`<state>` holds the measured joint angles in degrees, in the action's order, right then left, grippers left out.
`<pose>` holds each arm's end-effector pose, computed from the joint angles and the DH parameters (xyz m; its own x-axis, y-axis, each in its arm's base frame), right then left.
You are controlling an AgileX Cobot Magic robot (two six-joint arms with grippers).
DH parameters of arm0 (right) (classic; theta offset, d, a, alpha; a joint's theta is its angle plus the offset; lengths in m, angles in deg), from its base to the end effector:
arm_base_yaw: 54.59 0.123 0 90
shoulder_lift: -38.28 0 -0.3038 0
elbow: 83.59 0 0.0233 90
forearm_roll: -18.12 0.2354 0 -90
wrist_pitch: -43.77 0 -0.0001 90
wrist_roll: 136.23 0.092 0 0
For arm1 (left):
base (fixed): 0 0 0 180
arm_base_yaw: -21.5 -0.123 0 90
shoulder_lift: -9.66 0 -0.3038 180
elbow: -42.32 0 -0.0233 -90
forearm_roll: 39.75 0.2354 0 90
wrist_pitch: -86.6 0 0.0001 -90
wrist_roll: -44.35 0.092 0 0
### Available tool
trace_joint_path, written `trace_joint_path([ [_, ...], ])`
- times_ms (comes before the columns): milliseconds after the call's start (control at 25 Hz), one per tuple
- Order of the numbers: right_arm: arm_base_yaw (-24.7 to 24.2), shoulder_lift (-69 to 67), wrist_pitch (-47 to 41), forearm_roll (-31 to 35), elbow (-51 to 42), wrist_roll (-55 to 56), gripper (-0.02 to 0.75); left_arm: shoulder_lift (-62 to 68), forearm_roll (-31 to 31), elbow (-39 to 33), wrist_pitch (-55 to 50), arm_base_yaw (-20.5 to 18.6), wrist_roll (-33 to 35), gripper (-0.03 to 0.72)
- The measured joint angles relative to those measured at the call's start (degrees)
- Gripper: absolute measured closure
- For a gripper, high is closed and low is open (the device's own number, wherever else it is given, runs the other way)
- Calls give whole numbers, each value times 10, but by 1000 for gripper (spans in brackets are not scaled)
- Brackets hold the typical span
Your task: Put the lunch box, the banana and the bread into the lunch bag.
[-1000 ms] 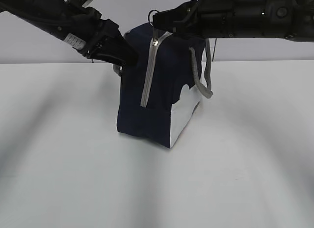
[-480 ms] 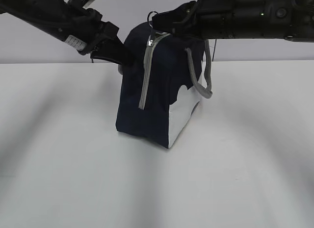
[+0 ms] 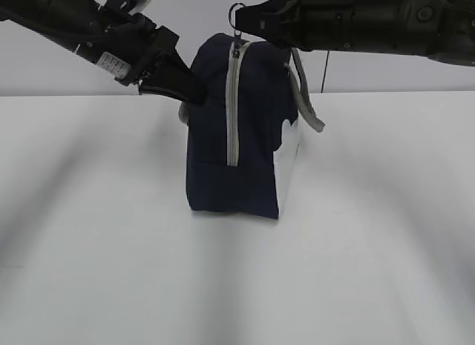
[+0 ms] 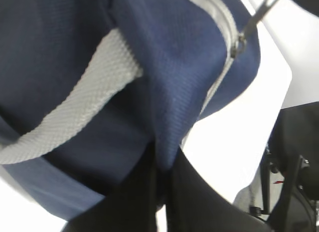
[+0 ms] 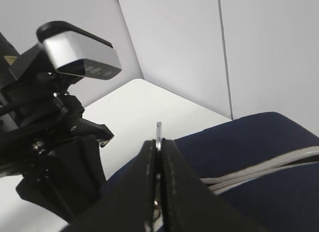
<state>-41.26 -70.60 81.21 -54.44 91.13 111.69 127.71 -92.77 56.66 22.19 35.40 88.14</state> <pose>0.3732 0.1432 0.3207 -0.1832 -0.0506 -0.9818 -0.7430 0.6611 0.1046 0.3760 -0.1614 0.3000 -0.7442 0.3564 -0.5650 0.6590 0.5302 -0.5335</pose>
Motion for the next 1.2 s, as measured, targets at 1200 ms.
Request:
trace_joint_path([
  [1200,-56,-159,153,-203,228,182,754,0,2,0,-21,1,-30,686],
])
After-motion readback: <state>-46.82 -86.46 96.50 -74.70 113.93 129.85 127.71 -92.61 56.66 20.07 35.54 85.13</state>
